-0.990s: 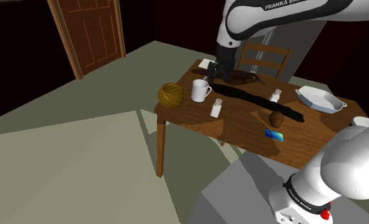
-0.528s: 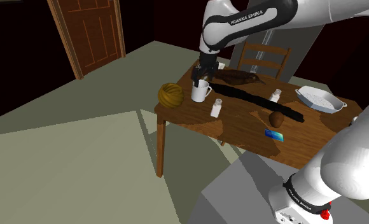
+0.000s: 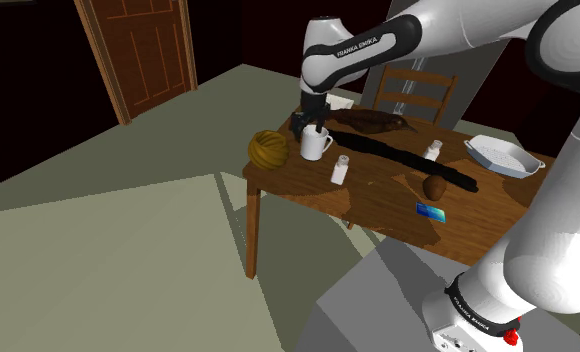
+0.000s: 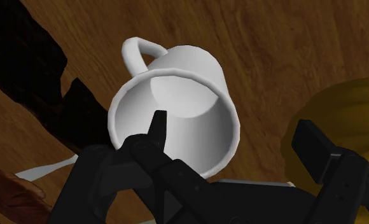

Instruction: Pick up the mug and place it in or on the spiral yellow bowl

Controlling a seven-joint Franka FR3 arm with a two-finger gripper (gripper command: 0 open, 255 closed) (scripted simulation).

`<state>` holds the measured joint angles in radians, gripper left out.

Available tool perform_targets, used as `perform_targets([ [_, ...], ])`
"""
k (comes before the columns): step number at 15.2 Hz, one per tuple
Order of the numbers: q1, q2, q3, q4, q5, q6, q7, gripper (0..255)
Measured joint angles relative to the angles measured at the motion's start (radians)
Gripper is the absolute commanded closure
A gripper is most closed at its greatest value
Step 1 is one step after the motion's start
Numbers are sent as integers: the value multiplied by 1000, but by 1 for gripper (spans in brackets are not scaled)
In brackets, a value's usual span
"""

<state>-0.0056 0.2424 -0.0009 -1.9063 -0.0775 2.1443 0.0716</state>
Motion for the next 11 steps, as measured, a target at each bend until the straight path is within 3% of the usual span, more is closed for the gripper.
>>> perform_targets([
  [10,-1,30,-1,-22,-3,52,3,0],
  [11,-1,30,-1,-22,-3,52,3,255],
])
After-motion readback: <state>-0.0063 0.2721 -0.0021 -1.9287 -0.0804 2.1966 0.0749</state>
